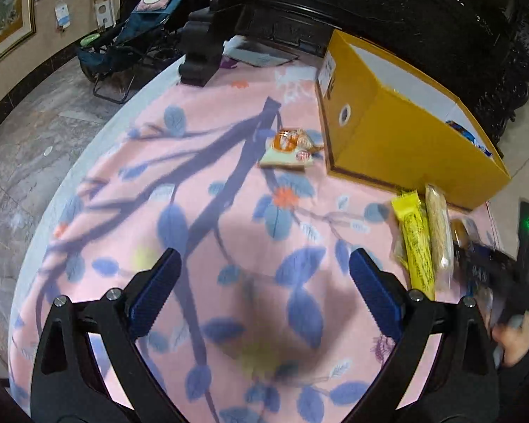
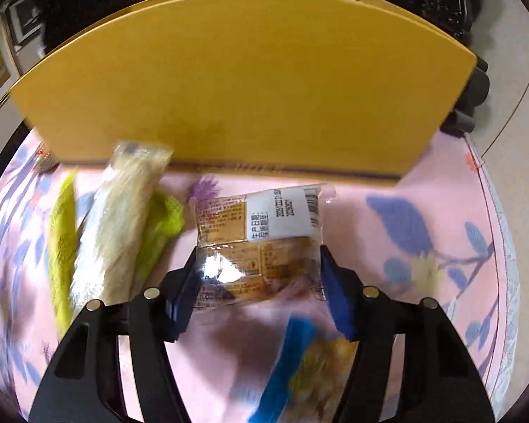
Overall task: Organize snacks
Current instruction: 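Grasp the orange cake pack with the left tool while the right tool grasps the bread pastry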
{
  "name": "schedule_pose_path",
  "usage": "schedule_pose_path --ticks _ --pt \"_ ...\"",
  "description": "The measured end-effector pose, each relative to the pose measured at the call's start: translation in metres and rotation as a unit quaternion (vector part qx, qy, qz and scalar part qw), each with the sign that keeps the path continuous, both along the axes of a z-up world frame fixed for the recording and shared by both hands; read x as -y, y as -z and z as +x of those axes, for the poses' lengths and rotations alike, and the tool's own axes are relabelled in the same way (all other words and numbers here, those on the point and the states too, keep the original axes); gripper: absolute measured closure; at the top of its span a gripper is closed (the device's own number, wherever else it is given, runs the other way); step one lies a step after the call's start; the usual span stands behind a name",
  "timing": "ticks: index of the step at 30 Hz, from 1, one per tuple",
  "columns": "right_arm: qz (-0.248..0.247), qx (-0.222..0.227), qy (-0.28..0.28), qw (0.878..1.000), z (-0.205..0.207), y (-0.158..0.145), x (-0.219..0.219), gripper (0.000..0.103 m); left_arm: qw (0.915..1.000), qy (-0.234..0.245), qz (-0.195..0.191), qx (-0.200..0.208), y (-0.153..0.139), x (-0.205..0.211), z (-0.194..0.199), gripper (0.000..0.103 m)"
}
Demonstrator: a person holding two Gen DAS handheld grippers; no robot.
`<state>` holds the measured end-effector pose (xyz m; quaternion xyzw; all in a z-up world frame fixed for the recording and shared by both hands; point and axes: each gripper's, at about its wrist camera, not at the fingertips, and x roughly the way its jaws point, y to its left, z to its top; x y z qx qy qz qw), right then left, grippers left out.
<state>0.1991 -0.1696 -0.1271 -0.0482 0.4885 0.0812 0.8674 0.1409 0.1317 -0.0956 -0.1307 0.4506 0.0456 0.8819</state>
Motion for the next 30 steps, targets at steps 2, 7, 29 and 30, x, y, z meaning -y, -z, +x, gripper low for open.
schedule_pose_path --ticks 2,7,29,30 --pt "0.004 0.018 0.003 1.000 -0.013 0.000 0.001 0.038 0.9998 0.000 0.017 0.003 0.001 0.002 0.030 0.005" --pt "0.014 0.028 0.001 1.000 -0.022 -0.004 0.001 0.036 0.9972 0.029 0.069 0.007 0.018 0.013 0.101 0.005" --pt "0.031 0.035 -0.005 0.999 -0.019 0.004 0.012 0.031 0.9935 0.097 0.051 0.033 0.037 0.030 0.071 0.062" --pt "0.030 0.036 -0.003 0.999 -0.019 0.004 0.012 0.032 0.9931 0.100 0.045 0.041 0.032 0.035 0.053 0.062"
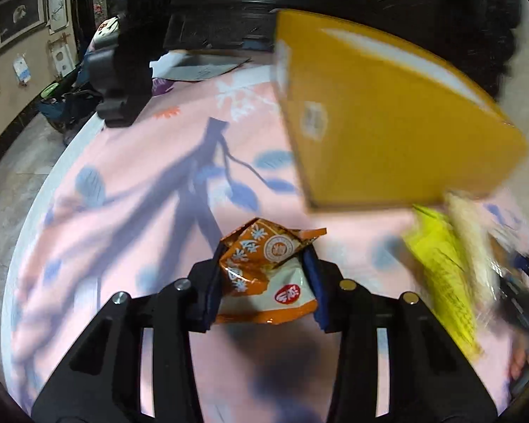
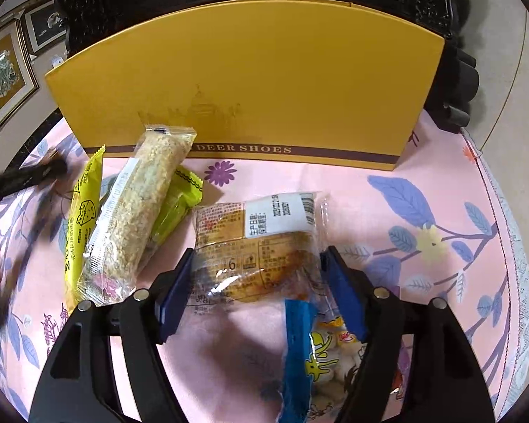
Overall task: Organize snacks
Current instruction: 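Grasp the orange cake pack with the left tool while the right tool grasps the bread pastry, then lower the orange pack and pastry into the yellow box and open both tools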
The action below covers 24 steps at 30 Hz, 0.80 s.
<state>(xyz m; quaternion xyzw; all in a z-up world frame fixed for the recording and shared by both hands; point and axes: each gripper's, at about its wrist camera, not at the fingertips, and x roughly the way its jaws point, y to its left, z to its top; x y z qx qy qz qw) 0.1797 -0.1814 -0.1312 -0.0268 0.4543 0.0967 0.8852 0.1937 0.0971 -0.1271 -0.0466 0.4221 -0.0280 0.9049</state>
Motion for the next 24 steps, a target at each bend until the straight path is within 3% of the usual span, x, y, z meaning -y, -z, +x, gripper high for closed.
schedule_pose_path --ticks 5,11,18,21,24 --pt "-0.004 0.005 0.012 1.000 0.000 0.001 0.005 0.042 0.9994 0.010 -0.021 0.027 -0.028 0.027 -0.083 0.062" --pt "0.017 0.011 0.025 0.999 -0.025 -0.020 0.007 0.046 0.9990 0.025 -0.016 0.035 -0.051 0.049 -0.116 0.062" --pt "0.020 0.067 0.005 0.998 -0.052 -0.088 0.001 0.046 0.9975 0.040 -0.043 0.040 -0.086 0.057 -0.085 0.062" --pt "0.019 0.069 -0.014 0.997 -0.032 -0.113 -0.008 0.046 0.9963 0.050 -0.042 0.055 -0.115 0.075 -0.043 0.061" --pt "0.004 0.096 -0.009 0.995 -0.004 -0.145 -0.016 0.046 0.9968 0.050 -0.045 0.044 -0.137 0.088 0.008 0.061"
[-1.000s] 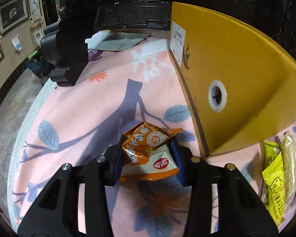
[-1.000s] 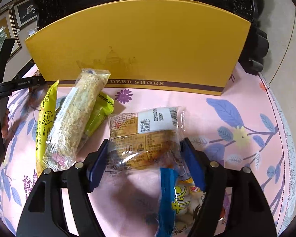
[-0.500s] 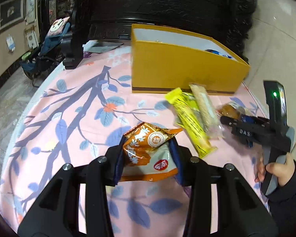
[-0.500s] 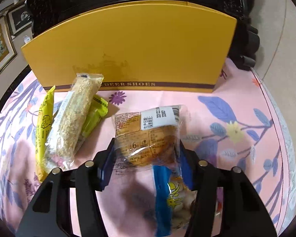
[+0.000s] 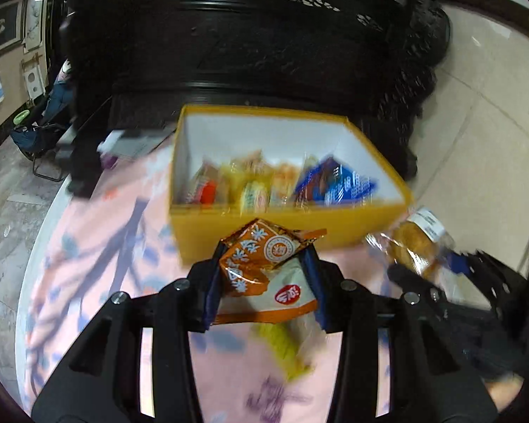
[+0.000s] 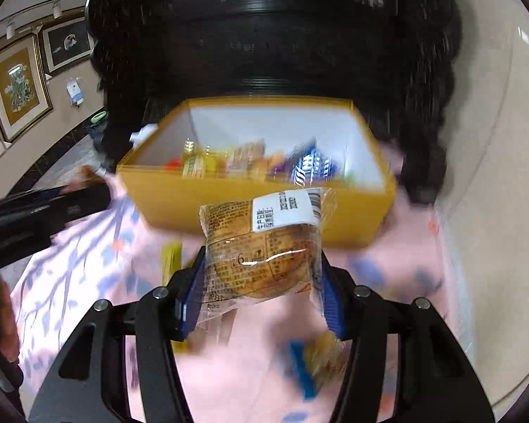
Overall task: Organize snacks
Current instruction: 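Lower the orange pack and pastry into the yellow box and open both tools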
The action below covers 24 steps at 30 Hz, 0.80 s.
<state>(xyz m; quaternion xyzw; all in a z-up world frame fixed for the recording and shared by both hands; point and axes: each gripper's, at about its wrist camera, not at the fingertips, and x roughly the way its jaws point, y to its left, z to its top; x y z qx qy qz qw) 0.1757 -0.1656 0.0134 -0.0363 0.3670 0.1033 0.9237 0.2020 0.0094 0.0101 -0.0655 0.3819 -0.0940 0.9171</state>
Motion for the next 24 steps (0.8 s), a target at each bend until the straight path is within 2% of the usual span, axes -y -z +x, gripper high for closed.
schedule_pose_path --ticks 4,9,24 --pt "0.028 0.002 0.013 1.000 0.043 -0.024 0.004 0.046 0.9997 -0.014 0.008 -0.016 -0.011 0.008 0.046 0.061" --pt "0.037 -0.018 0.025 0.999 0.087 -0.019 0.006 0.046 0.9989 -0.034 0.023 -0.025 -0.007 0.010 0.079 0.061" --pt "0.063 -0.016 0.045 0.997 0.136 -0.013 0.013 0.044 0.9966 -0.049 0.056 -0.034 0.012 0.015 0.129 0.061"
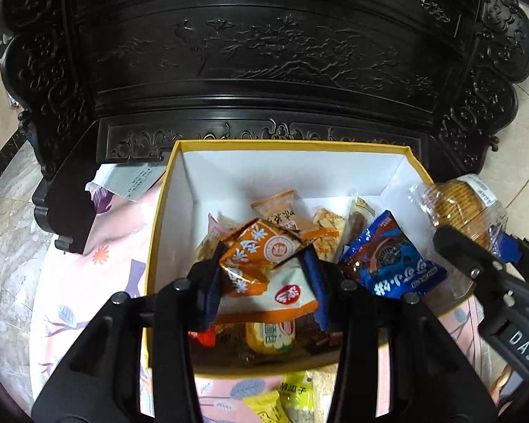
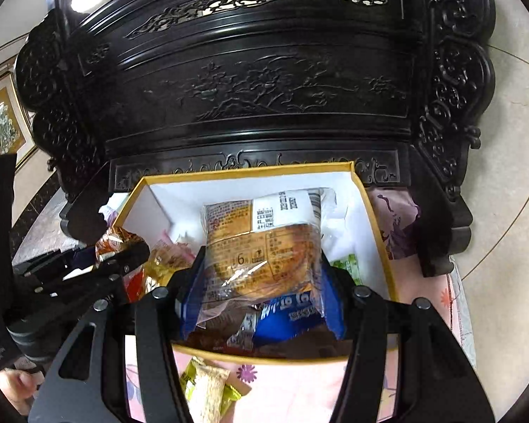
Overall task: Organize snacks
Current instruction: 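Lower the orange pack and pastry into the yellow box and open both tools, then grasp the sesame bar with the right tool and lift it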
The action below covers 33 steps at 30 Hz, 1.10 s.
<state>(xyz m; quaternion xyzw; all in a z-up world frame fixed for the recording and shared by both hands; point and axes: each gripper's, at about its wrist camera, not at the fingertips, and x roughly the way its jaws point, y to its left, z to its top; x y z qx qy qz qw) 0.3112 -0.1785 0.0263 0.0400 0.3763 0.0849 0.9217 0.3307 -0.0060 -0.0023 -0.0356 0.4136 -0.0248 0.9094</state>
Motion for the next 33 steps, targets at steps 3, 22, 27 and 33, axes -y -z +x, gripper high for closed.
schedule_pose_path --ticks 3,22,27,33 --pt "-0.004 0.004 0.025 1.000 0.012 -0.001 0.006 0.018 0.9994 -0.028 0.018 -0.008 0.000 -0.004 0.012 0.007" --pt "-0.040 -0.066 -0.056 0.995 -0.132 0.109 -0.029 0.011 0.9977 -0.063 -0.021 -0.008 0.079 -0.061 -0.175 0.002" --pt "-0.065 -0.089 -0.046 0.993 -0.117 0.138 -0.051 0.017 0.9975 -0.060 -0.017 -0.032 0.102 -0.066 -0.209 0.002" --pt "-0.036 -0.098 -0.056 0.993 -0.124 0.141 -0.049 0.073 0.9972 -0.047 -0.025 -0.052 0.110 -0.064 -0.227 0.002"
